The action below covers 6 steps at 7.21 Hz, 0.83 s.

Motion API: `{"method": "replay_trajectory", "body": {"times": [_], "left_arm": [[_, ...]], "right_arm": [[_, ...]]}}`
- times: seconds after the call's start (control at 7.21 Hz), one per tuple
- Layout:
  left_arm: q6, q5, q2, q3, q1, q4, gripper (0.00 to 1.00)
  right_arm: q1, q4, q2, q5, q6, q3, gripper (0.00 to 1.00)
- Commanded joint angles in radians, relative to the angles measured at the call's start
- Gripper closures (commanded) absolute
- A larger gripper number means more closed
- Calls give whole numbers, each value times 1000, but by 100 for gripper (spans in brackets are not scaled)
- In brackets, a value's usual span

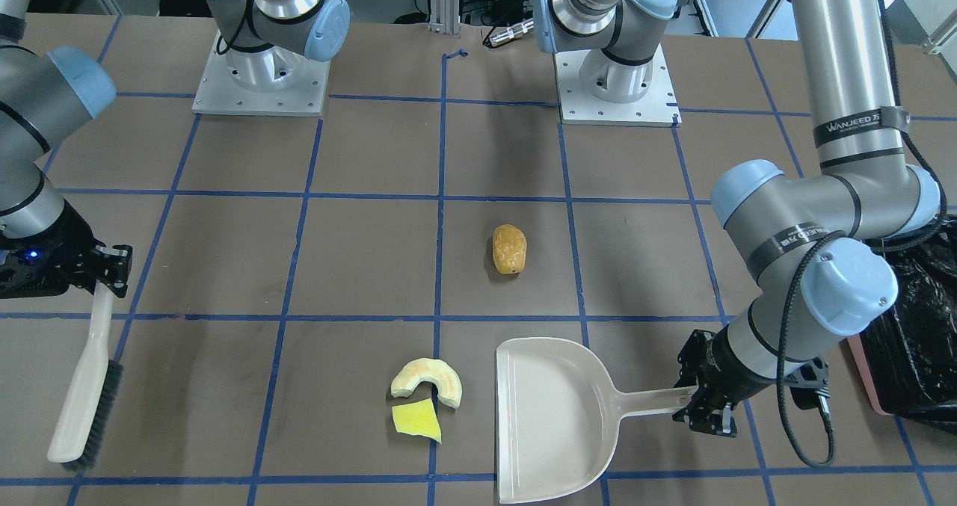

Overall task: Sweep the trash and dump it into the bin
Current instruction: 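Lower the dustpan with the left gripper while the right gripper lifts the brush, then sweep the sponge and apple slice into the dustpan with the right gripper's brush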

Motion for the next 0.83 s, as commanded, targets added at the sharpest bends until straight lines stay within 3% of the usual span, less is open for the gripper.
{"method": "replay_trajectory", "body": {"times": [0.0,0.69], "left_arm": [[8,-1,-9,-1,-3,-17,100],[-1,10,-28,-13,-42,-10,100]], "right_arm": [[112,110,6,1,207,-90,83],[504,125,127,-6,668,-178,84]]}}
